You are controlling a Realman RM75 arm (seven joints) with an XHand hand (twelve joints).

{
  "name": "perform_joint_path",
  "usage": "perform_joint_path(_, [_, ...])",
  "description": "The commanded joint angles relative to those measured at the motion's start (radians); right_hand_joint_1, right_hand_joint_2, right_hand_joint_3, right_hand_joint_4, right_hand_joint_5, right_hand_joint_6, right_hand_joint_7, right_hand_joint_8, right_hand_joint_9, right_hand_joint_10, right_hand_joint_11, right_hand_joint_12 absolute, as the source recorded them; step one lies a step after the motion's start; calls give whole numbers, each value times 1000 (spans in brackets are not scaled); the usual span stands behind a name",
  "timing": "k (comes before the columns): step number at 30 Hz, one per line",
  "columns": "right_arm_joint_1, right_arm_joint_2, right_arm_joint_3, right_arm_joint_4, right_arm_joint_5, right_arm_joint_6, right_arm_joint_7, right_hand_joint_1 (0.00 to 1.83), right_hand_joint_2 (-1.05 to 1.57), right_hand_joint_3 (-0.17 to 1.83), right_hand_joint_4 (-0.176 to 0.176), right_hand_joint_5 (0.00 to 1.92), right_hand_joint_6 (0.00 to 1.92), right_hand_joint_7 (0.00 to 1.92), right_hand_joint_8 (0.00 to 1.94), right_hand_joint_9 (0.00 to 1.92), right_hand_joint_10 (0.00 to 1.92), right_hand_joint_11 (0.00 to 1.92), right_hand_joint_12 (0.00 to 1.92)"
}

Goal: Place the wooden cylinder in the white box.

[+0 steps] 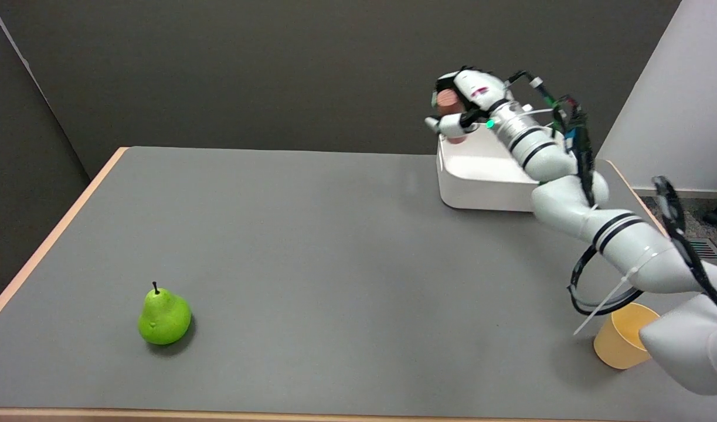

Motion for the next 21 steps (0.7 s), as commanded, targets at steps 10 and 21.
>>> perform_joint_path(10, [-13,75,142,-207,-18,-114,-79,1201,929,615,-115,660,1524,944,1326,815,1418,743,1918])
perform_joint_path(21, [-37,37,102,-354,118,-34,-80,1183,1002,484,-81,647,1543,912,1294,832,1330,698,1921])
